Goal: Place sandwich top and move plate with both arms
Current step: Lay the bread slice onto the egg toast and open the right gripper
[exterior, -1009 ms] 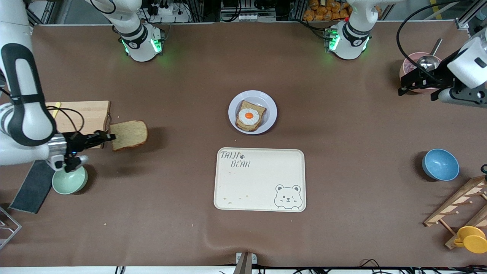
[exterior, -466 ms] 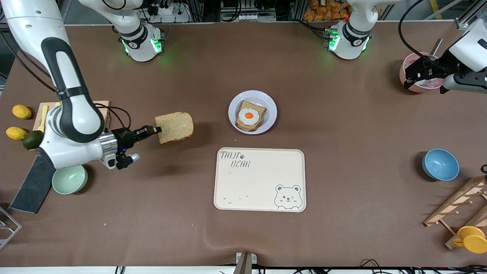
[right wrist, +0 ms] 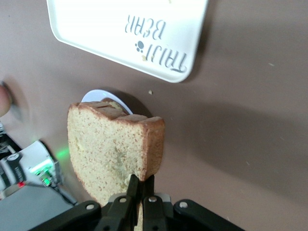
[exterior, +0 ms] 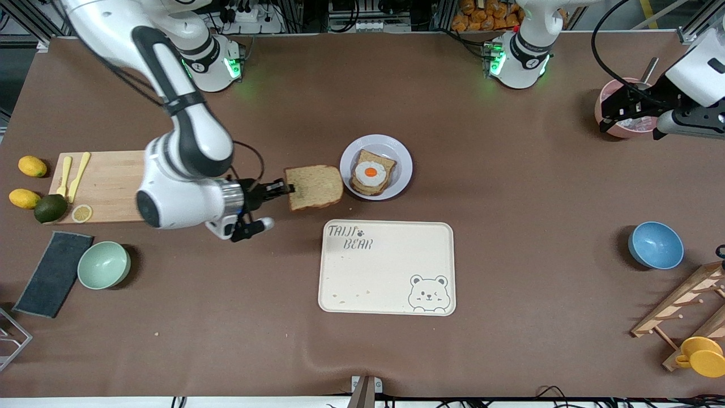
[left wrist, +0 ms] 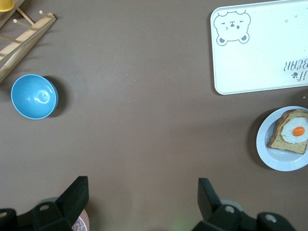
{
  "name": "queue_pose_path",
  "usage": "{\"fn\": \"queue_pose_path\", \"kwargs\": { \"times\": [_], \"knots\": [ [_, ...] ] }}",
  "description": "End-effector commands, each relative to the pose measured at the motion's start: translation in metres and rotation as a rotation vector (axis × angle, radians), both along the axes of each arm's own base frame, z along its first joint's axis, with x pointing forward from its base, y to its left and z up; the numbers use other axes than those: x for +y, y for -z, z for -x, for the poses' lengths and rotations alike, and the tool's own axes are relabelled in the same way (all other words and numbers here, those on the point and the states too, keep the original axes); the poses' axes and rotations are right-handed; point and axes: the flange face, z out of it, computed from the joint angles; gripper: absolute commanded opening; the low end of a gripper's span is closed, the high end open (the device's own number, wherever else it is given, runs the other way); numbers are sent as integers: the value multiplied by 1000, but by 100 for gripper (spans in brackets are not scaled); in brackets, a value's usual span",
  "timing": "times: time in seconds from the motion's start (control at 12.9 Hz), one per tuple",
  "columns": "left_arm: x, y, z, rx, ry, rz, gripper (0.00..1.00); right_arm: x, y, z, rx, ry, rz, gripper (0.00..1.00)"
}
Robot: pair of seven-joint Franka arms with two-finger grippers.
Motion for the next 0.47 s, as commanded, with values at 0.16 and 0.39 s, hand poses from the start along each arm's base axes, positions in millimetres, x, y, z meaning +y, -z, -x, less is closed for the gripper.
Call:
{"fn": "queue_pose_path", "kwargs": {
  "times": [0.16,0.39],
  "knots": [
    [-4,-3,6,-18,1,-25,100,64,25,53,-52,55,42,0],
    [-4,0,6,-12,1,-26,100,99,31,80,-41,80,23,0]
  ]
}}
